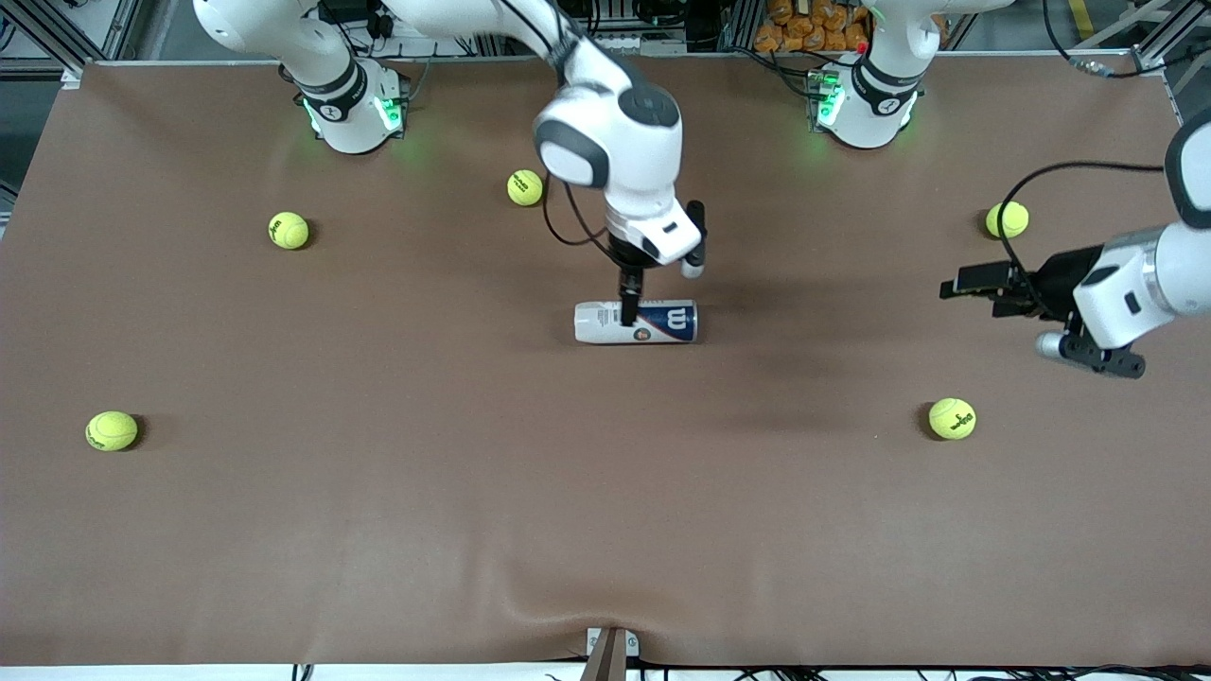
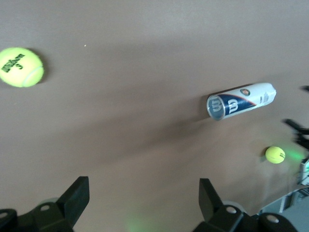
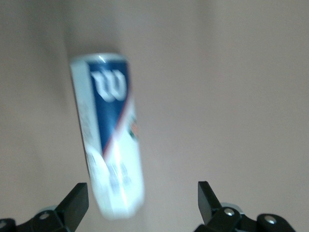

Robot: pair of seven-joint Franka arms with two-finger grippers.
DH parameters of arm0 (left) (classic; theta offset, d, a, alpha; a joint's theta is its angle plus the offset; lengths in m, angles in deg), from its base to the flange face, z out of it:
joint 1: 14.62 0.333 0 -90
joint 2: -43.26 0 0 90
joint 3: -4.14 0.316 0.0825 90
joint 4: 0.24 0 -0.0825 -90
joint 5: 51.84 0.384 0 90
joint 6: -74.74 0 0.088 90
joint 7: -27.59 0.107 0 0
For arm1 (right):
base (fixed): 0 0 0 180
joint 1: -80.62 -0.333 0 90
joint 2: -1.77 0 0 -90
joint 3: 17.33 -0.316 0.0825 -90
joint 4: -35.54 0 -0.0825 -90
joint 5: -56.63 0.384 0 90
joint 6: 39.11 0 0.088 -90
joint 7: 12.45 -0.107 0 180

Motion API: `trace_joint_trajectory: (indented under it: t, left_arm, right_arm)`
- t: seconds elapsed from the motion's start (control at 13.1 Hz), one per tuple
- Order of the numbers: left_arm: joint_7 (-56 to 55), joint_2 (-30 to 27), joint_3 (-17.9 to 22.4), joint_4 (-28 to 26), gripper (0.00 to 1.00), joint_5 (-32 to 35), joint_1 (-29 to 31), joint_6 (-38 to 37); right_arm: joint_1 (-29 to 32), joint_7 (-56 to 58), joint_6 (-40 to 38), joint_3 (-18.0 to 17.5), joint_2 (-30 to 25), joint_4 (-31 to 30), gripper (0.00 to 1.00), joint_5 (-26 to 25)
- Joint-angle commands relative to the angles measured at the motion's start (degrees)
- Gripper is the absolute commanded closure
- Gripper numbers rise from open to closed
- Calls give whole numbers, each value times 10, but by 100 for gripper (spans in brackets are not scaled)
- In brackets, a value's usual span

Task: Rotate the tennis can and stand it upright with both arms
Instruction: 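Set the can down lying flat while the left gripper approaches, then withdraw the right gripper while the left gripper moves toward the can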

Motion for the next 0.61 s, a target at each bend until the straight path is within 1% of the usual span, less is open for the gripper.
trace_joint_trajectory:
  t: [0.0, 0.08, 0.15, 0.23, 0.38, 0.53]
  left_arm:
    - [10, 14, 6, 3, 0, -39, -5, 3]
    - [10, 23, 5, 0, 0, -55, -5, 3]
    - [10, 37, 5, -5, 0, -80, -5, 3]
    - [13, 43, 5, -22, 0, -110, -5, 9]
    - [69, 39, 4, -90, 0, -166, -6, 56]
    - [110, 31, -7, -165, 0, -211, -7, 123]
  right_arm:
    - [86, 11, -121, -7, -67, 41, 0, 45]
    - [127, 12, -177, -7, -76, 74, 0, 54]
    - [156, 10, -229, -6, -92, 96, 0, 48]
    - [174, 6, -257, 3, -113, 102, 0, 46]
    - [203, 1, -276, 48, -150, 103, 0, 43]
    - [212, -6, -310, 112, -187, 102, 0, 46]
